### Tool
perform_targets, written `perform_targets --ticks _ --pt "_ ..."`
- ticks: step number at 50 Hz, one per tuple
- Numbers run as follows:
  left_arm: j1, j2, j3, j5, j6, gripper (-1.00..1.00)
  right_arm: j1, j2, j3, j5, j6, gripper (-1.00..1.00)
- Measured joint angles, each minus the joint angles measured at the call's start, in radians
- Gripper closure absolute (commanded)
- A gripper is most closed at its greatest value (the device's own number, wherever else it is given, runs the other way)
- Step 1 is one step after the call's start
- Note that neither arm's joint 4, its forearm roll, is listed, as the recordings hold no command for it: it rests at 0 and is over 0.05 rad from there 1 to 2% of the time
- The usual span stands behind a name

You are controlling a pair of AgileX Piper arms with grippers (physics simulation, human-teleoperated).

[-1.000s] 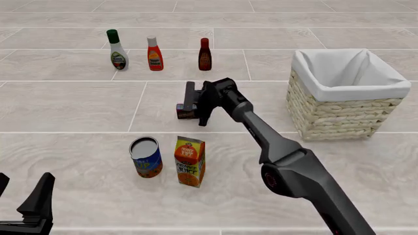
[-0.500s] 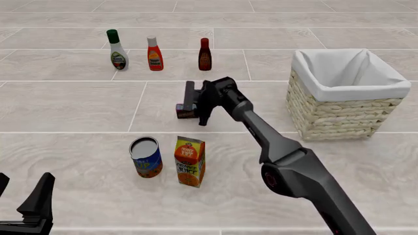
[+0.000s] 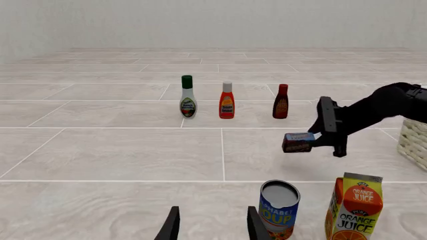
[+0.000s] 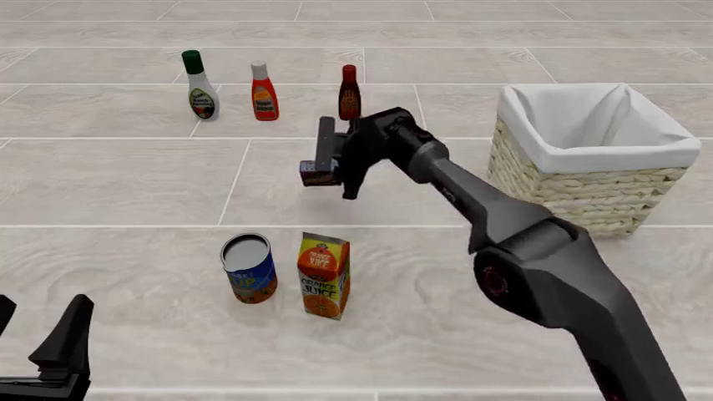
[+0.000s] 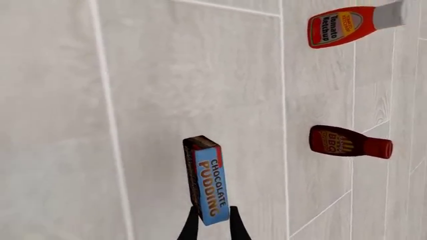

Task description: Pick the chocolate pudding and place it in the basket.

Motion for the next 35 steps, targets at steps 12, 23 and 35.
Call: perform_targets --ticks 12,23,35 --pt "0.0 0.0 0.0 0.0 0.0 -1.0 -0.012 -0.224 0.313 -0.112 -0.004 1.0" --pt "0.0 0.0 0.0 0.0 0.0 -1.0 -0.026 -0.412 0.538 -0.176 0.016 1.0" --pt "0.0 0.0 0.0 0.0 0.0 -1.0 -0.044 -0.588 0.687 -0.192 0.074 1.0"
